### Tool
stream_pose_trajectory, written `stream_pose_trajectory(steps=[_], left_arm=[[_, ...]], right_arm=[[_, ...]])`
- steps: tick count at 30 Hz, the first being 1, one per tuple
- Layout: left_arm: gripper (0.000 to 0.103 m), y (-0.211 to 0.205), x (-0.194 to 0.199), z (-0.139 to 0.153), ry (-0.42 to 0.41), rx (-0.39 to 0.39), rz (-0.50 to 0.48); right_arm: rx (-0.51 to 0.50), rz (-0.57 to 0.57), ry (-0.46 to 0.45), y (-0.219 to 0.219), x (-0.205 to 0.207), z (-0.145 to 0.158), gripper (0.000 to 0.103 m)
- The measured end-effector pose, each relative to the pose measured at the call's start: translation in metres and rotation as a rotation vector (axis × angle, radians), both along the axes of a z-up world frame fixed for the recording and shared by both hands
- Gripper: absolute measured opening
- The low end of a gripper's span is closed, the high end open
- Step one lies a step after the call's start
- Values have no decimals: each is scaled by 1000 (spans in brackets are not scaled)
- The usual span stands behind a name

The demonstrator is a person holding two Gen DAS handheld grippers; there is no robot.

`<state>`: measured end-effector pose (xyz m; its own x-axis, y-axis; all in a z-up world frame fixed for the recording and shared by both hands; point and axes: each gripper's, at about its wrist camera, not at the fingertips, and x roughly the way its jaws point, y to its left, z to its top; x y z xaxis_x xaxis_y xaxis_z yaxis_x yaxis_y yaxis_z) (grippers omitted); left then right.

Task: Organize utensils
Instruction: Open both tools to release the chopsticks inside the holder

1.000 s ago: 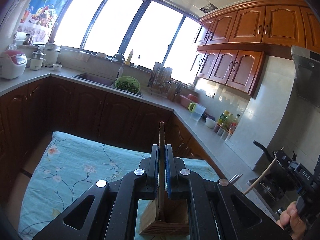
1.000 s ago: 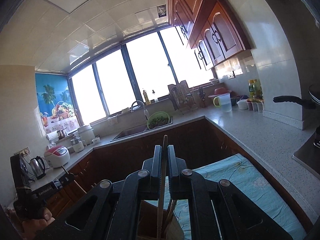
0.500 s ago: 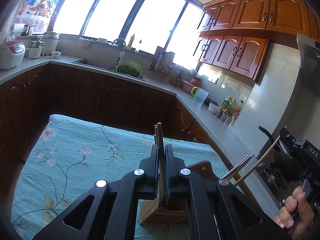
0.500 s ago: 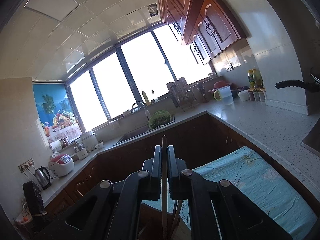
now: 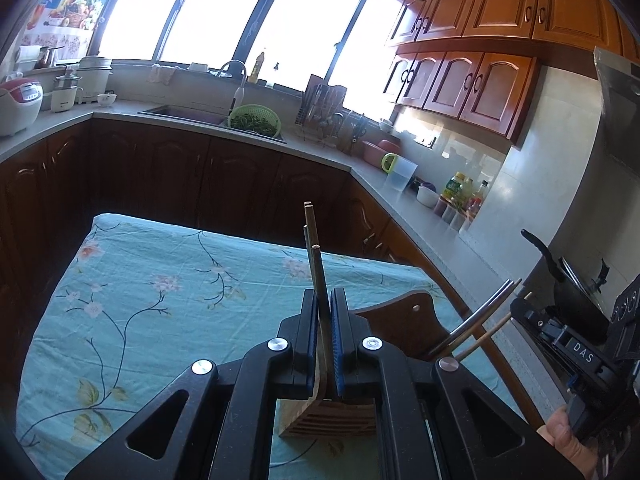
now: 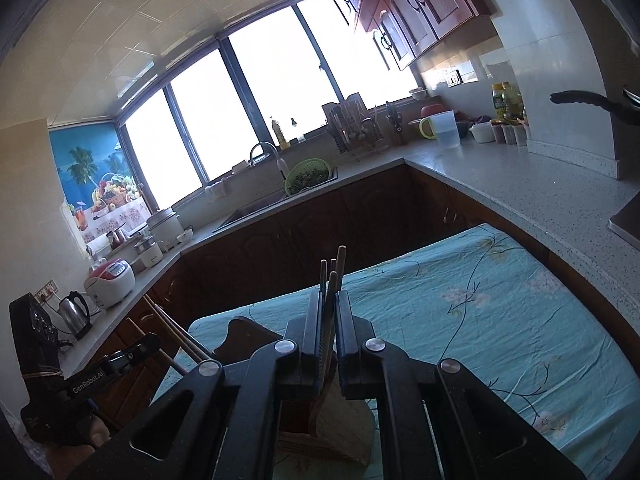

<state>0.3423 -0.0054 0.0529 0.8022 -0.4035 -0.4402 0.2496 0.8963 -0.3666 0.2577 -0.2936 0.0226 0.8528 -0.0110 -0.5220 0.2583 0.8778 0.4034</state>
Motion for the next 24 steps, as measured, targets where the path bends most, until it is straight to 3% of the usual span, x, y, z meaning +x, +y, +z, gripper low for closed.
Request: stream_pose_trajectory(steps=[6,10,12,13,14,15,16,21,24], left_arm=[[6,-3,-2,0,0,9,3],[6,-8,-7,-2,17,31,-3],[11,-7,-9,0,25,26,-9],[21,-6,-12,3,25,22,-7],[37,-4,-17,6,25,17,2],[43,0,-24,9,15,5,6],[49,2,-32,11,1,-3,10],[60,22,-74,5,7,-29,36],[62,33,-99,-7,47,-48,49]], right_arm=[[8,2,9,-2,2,2,6],[33,3,18,-6,3,2,13],[54,-4,24,-10,1,2,26],[69,-5,19,-12,-1,2,33],[85,-4,6,-14,-5,3,53],[98,-7,-10,-14,-10,5,72],[104,-12,-25,-16,-15,8,78],[114,-17,-55,-19,-46,16,92],[132,-15,-41,-18,-67,12,94]])
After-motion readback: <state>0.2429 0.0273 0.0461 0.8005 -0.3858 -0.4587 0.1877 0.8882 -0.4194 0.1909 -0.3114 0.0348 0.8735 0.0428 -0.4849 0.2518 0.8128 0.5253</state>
